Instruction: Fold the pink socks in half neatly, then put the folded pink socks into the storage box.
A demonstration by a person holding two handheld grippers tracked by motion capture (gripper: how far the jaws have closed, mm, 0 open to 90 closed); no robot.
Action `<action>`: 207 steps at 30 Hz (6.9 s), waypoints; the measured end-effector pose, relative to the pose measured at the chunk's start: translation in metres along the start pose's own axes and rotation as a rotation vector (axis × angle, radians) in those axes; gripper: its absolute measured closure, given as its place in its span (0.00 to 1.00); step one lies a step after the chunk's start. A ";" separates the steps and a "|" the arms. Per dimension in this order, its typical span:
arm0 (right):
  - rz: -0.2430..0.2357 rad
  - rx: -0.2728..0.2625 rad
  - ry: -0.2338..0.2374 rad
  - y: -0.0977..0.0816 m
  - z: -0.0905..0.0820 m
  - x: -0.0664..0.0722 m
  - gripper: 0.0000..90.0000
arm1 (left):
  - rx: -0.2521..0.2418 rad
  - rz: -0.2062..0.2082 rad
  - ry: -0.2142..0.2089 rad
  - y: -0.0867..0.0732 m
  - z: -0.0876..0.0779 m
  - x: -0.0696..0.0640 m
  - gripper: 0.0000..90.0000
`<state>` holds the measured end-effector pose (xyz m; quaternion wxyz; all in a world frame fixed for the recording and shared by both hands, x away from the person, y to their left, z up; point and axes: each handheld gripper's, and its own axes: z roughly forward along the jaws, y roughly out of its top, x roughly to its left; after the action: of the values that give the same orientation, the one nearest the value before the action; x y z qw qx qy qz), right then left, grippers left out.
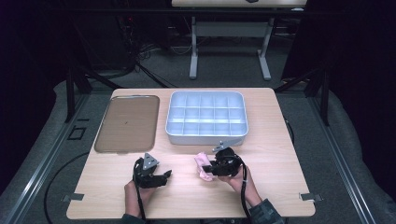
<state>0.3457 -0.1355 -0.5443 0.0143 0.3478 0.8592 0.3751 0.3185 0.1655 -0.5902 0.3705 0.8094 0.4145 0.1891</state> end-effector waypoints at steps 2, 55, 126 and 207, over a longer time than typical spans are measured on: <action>0.003 -0.010 -0.006 -0.001 -0.003 -0.001 0.80 | 0.001 0.002 0.000 0.000 0.000 0.000 0.32; 0.072 -0.133 -0.207 -0.006 -0.084 -0.037 0.80 | 0.001 -0.002 0.002 0.000 0.000 0.000 0.33; 0.052 -0.075 -0.452 0.054 -0.057 -0.115 0.77 | 0.000 -0.004 0.004 0.000 0.000 -0.001 0.32; 0.092 -0.141 -0.431 0.022 -0.118 -0.065 0.17 | 0.001 -0.005 0.004 0.000 0.000 -0.001 0.32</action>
<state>0.3740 -0.2388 -0.4607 0.2044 0.4568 0.7912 0.3515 0.3175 0.1650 -0.5902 0.3698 0.8082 0.4173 0.1898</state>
